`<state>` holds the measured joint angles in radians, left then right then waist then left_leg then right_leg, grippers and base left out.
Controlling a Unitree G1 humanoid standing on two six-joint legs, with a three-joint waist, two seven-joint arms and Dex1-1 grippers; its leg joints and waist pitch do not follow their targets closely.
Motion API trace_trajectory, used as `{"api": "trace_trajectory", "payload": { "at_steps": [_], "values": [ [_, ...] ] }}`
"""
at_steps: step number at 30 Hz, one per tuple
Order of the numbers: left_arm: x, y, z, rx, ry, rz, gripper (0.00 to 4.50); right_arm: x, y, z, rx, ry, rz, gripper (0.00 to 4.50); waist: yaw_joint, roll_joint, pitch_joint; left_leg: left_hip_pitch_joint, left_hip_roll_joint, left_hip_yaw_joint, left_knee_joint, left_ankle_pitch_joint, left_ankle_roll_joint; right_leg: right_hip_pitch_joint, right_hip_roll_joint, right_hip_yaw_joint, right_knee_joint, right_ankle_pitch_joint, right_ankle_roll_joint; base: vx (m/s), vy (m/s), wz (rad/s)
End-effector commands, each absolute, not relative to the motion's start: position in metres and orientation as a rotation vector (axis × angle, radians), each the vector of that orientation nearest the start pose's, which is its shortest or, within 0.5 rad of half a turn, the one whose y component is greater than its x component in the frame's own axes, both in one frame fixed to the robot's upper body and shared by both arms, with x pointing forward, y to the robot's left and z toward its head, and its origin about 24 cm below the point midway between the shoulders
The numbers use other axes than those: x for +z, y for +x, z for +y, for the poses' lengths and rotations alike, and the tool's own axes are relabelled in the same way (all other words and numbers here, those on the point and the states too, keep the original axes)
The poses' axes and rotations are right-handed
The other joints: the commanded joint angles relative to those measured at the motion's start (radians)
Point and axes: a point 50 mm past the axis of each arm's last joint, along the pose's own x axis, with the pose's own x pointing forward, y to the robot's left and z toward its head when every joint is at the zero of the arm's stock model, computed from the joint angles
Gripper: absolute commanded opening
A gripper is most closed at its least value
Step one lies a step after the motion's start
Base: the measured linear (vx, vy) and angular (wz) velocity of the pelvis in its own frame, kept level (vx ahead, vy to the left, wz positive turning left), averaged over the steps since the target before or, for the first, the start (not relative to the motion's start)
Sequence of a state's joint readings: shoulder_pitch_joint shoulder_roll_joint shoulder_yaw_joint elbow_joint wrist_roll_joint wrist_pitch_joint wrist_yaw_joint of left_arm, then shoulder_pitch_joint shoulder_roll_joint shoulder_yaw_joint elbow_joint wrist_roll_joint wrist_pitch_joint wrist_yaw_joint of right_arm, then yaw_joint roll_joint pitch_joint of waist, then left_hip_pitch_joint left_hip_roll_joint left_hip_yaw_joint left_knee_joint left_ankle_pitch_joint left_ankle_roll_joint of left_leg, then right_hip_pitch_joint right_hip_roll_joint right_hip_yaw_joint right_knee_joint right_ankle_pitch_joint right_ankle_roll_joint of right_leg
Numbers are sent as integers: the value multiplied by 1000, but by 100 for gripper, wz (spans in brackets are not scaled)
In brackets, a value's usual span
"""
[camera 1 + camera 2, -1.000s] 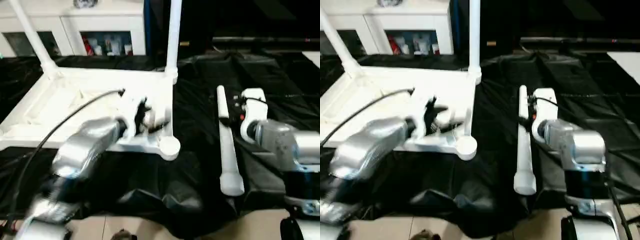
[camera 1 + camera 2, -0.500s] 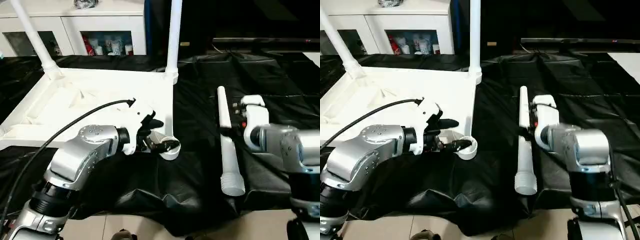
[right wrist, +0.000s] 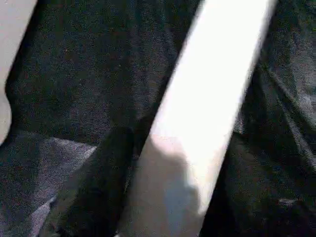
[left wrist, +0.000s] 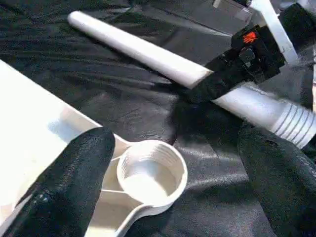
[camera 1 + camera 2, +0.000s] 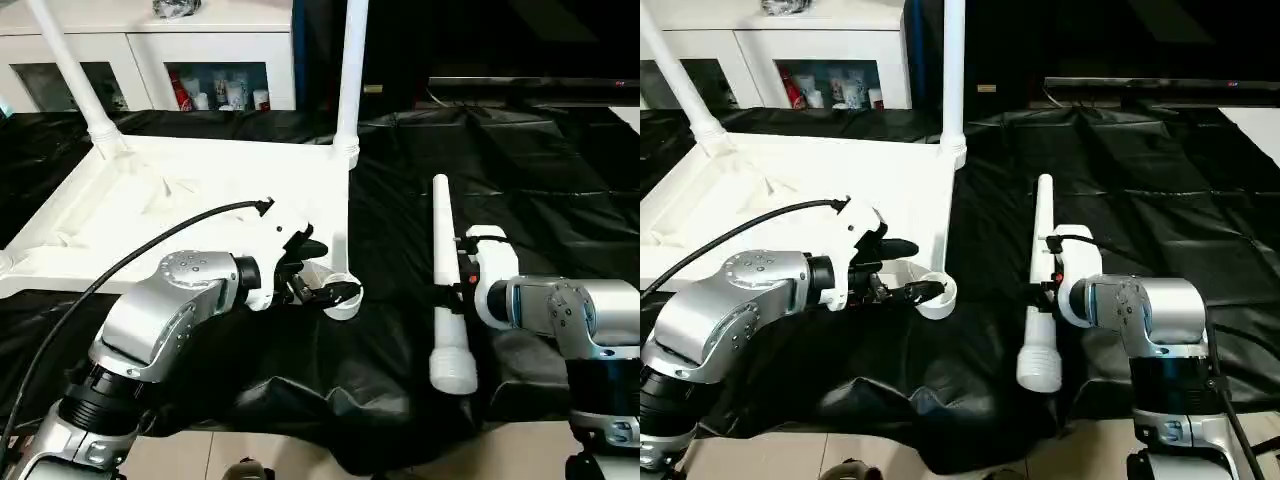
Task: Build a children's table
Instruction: Pick table leg
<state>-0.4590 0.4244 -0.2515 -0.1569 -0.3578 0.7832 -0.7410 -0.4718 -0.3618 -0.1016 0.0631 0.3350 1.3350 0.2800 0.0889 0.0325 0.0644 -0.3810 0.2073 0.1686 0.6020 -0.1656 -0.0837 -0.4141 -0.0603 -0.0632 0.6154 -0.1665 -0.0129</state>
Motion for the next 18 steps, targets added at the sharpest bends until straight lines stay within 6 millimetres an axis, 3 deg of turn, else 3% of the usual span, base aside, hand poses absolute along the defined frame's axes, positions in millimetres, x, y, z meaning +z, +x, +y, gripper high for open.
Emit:
{"api": "trace_trajectory", "payload": {
  "at_steps": [1, 6, 11, 14, 18],
  "values": [
    [117, 283, 106, -1066, 163, 362, 450, 61, 291, -199, 258, 144, 927, 253, 1, -8, -82, 12, 4, 2, -60, -141, -39, 60, -56, 43, -75, -255, -112, 0, 0, 0],
    [117, 283, 106, -1061, 161, 357, 450, 60, 293, -201, 239, 168, 914, 203, -1, -7, -78, 16, 2, 3, -61, -171, -40, 58, -55, 41, -81, -302, -108, 0, 0, 0],
    [120, 290, 107, -1013, 110, 343, 450, 70, 300, -202, 251, 259, 832, 181, -2, -3, -77, 19, 1, 1, -62, -194, -42, 57, -55, 40, -87, -349, -93, 0, 0, 0],
    [132, 297, 105, -980, -10, 289, 450, 89, 306, -196, 344, 395, 683, 179, -2, -5, -80, 18, 0, 3, -60, -186, -35, 59, -55, 39, -87, -328, -97, 0, 0, 0],
    [148, 304, 103, -959, -199, 235, 450, 106, 309, -191, 440, 537, 516, 178, 0, -8, -82, 15, 1, 4, -58, -171, -18, 62, -54, 37, -81, -286, -127, 0, 0, 0]
  ]
}}
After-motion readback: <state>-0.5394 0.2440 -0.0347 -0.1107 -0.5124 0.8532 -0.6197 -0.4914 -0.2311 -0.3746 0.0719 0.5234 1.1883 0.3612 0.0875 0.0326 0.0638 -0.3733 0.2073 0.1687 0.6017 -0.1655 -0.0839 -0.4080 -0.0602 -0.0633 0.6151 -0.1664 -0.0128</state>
